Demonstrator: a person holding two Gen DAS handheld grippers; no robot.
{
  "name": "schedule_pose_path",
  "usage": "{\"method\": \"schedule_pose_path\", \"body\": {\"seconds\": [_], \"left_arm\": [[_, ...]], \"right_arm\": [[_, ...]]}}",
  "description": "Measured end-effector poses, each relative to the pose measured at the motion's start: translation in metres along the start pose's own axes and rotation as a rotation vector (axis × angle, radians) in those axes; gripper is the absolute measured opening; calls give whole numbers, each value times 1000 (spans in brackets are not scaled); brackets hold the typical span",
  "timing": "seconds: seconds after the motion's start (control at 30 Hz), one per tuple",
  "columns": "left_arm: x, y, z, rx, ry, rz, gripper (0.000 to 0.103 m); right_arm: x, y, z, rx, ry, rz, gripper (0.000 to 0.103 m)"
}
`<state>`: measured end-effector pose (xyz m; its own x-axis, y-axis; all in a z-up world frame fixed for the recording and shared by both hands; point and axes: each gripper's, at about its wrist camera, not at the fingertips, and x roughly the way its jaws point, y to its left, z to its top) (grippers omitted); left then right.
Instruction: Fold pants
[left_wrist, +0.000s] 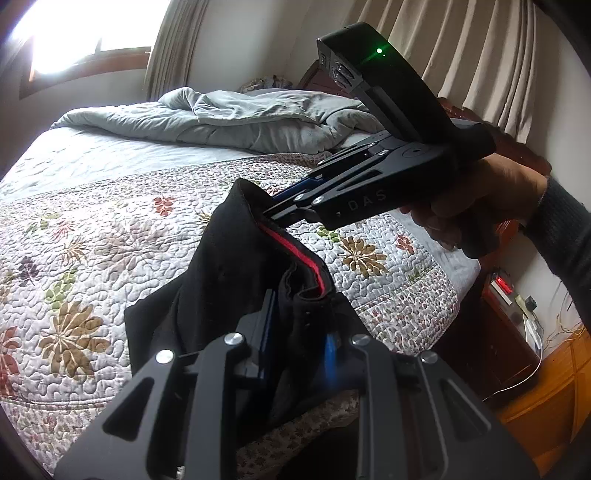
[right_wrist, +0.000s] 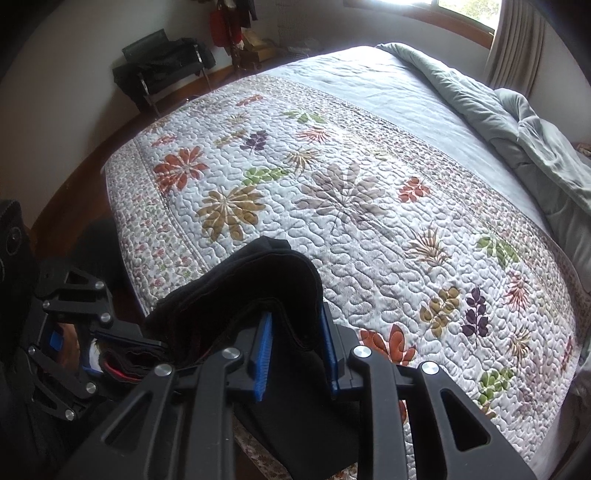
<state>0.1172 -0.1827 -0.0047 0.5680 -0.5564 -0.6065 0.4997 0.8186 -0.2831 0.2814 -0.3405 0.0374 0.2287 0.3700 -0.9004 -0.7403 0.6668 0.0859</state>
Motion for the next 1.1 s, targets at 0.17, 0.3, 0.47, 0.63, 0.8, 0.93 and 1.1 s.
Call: {"method": "schedule_pose_path", "body": {"seconds": [0.17,0.3,0.47,0.63,0.8,0.93,1.1], "left_arm": [[14,-7,-2,9,16,-10,21],[27,-11,-6,16,37,-16,21],[42,-14,-9,21,60,-21,21],[58,-19,-14,25,89,-29,21],[76,-22,-25,28,123,-36,21],[91,-23,-32,26,154,-40,21],[110,-26,-44,28,192,-42,21]], "right_arm": [[6,-10,-12,23,6,6,24],[14,-19,-22,41,10,17,24],[23,-28,-33,58,15,29,24],[33,-38,-47,77,19,45,24],[46,-48,-65,98,26,65,24],[58,-57,-80,120,30,85,24],[72,-67,-97,150,28,115,24]]}}
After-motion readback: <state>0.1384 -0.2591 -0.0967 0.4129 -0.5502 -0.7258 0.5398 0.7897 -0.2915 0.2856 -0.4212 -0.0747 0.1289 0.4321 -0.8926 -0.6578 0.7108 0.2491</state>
